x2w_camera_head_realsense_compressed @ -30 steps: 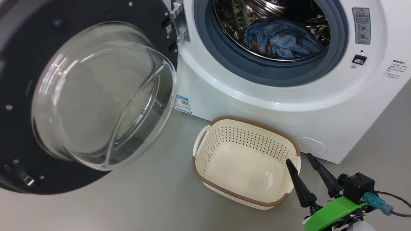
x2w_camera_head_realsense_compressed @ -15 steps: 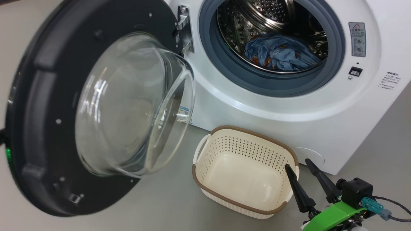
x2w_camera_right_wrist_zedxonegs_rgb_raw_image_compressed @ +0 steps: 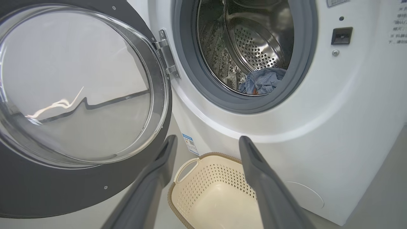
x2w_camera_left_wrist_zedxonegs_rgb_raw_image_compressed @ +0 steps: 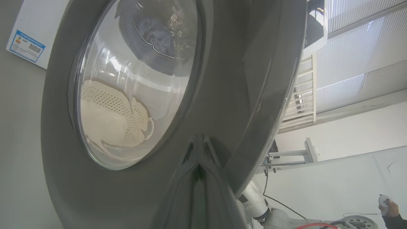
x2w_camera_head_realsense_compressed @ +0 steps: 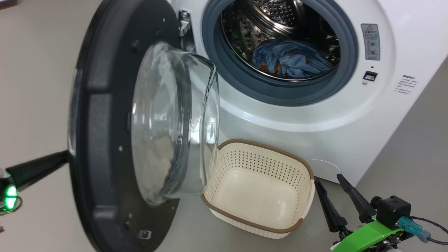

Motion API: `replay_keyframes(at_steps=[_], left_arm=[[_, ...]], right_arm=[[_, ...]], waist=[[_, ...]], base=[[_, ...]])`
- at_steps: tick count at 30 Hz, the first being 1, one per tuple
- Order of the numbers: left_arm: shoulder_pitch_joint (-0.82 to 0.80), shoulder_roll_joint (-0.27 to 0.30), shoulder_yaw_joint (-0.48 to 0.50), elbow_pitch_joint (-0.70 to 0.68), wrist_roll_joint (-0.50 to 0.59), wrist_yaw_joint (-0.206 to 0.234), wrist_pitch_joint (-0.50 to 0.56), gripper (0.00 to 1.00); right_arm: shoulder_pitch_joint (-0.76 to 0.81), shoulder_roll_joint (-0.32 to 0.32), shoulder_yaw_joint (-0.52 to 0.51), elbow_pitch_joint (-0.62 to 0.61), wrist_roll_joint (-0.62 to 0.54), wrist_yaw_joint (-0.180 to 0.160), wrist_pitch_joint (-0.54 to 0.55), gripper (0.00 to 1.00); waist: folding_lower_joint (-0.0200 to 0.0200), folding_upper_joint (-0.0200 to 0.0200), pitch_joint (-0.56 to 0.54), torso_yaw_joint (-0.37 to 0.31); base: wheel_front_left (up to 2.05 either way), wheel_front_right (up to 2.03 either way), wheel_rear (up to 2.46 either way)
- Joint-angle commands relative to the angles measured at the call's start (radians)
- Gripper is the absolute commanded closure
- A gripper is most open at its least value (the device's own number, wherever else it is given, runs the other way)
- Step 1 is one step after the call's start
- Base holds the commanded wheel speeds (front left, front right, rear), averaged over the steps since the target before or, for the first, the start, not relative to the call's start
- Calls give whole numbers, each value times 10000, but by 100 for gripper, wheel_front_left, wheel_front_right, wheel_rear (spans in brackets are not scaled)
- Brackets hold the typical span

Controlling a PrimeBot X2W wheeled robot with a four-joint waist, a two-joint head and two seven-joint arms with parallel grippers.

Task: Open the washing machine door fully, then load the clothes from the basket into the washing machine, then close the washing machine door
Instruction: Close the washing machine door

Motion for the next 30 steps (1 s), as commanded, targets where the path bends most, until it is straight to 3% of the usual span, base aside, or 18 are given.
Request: replay_keyframes(at_steps=[1,17,23,30], left_arm=[[-266,248,372,-549,-49,-32,224,100],[-766,-1309,-220,-1522,488,-33,1058,100],[-1252,-2080,-722,-1353,1073,-33,857,100],[-1716,-2438,-804,-992,1467,-33,393,100]], right_arm=[[-71,6,157,-296,-47,16,-49,0],[-4,194,-280,-446,-126,16,-49,0],[-112,242,-405,-507,-148,16,-49,0],[-244,364,-428,-547,-167,16,-49,0]], waist=[[0,0,13,-200],[0,0,-50,-2048],[0,0,87,-2856],[0,0,262,-3549]], base=[[0,0,0],[0,0,0],[0,0,0],[0,0,0]])
